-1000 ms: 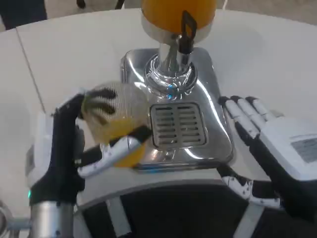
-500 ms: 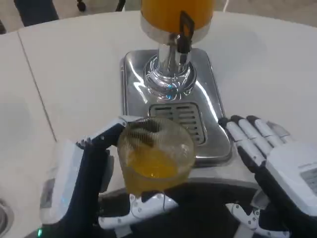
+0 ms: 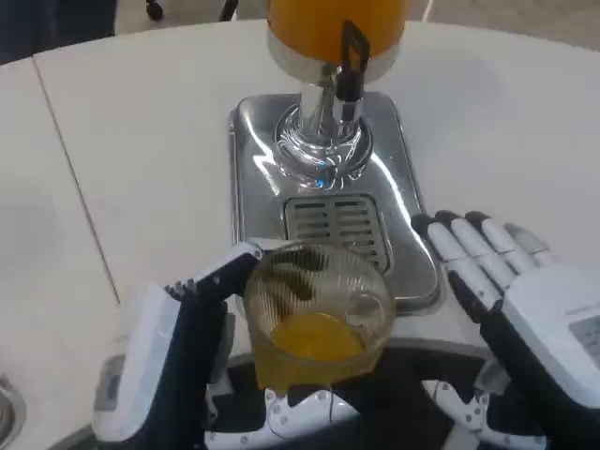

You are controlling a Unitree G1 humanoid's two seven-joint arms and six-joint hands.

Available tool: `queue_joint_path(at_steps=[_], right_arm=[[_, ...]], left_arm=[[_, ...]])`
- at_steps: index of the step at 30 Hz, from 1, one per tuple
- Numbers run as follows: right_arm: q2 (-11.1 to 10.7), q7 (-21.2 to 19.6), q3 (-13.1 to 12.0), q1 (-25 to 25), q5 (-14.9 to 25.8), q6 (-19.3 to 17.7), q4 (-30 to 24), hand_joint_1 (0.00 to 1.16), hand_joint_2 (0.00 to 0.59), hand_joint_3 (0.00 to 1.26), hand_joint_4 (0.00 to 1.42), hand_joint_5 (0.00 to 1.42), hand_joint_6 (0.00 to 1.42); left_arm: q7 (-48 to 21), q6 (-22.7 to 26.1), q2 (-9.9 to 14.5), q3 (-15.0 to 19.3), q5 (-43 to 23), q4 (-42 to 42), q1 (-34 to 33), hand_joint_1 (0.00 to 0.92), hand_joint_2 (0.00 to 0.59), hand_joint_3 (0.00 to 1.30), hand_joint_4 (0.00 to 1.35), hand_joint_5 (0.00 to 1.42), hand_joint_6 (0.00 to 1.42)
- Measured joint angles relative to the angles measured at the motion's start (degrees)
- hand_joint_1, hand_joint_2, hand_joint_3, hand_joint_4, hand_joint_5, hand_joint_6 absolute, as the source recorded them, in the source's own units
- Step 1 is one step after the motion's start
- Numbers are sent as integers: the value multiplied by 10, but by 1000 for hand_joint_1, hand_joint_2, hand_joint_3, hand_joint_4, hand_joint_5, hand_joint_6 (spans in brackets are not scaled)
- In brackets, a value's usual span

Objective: Grasp the cup under the faucet to collect the drink, then remove the cup.

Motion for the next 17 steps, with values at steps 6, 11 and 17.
queue_joint_path(at_steps=[6, 11, 17], right_arm=[[5, 4, 2, 5, -1, 0, -10, 454, 471, 0, 0, 0, 33], [6, 7, -1, 6, 0, 0, -16, 450, 470, 0, 0, 0, 33], [6, 11, -2, 6, 0, 0, -16, 447, 470, 0, 0, 0, 33]], left_arm=[[0, 0, -11, -6, 5, 0, 1, 560, 39, 1215, 1058, 1424, 1424], [0, 0, -17, -4, 12, 0, -4, 562, 39, 1215, 1058, 1424, 1424], [0, 2, -25, -2, 12, 0, -9, 566, 41, 1215, 1058, 1424, 1424]])
